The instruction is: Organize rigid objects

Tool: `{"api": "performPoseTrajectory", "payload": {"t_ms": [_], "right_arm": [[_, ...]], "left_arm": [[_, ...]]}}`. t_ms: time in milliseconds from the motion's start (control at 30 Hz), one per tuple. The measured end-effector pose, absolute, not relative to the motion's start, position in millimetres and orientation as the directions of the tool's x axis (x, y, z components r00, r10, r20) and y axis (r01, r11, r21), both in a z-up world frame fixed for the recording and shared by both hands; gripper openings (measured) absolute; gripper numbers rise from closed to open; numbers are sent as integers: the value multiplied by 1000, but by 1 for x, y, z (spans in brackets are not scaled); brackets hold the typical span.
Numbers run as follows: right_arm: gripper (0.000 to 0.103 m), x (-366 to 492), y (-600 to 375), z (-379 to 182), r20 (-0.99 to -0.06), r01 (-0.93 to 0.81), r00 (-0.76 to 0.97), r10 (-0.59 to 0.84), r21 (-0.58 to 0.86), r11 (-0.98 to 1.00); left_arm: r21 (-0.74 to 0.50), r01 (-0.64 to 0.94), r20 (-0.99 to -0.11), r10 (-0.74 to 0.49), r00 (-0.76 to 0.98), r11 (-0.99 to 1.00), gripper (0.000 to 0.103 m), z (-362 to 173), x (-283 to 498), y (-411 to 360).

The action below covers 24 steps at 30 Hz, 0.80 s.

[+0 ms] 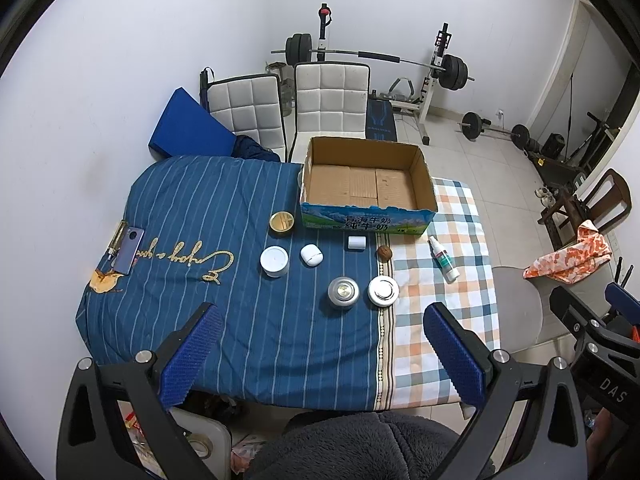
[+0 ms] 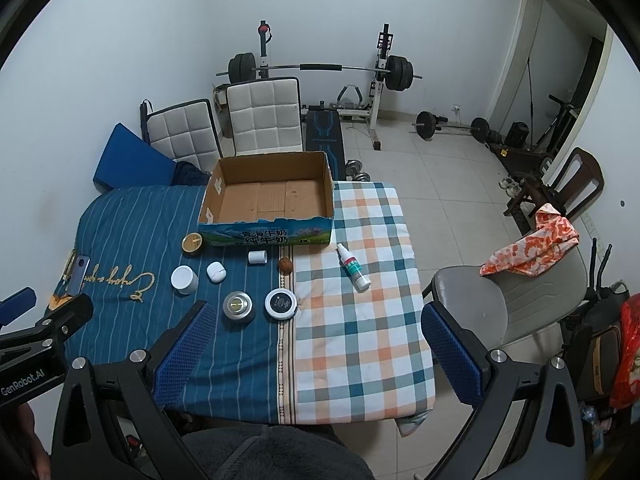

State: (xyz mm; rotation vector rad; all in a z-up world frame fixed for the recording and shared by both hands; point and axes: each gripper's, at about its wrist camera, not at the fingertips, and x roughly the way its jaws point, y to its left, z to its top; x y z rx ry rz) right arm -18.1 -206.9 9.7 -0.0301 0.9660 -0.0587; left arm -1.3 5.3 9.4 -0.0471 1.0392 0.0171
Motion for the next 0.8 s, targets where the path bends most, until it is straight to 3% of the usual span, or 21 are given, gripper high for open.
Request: {"api": "performPoseTrajectory", "payload": {"t_ms": [800], "right_arm": [[103, -16, -209, 8, -821, 38, 568, -62, -48, 998]], "left_arm": [[-28, -33, -861, -7, 508, 999, 103, 8, -2, 4]]}}
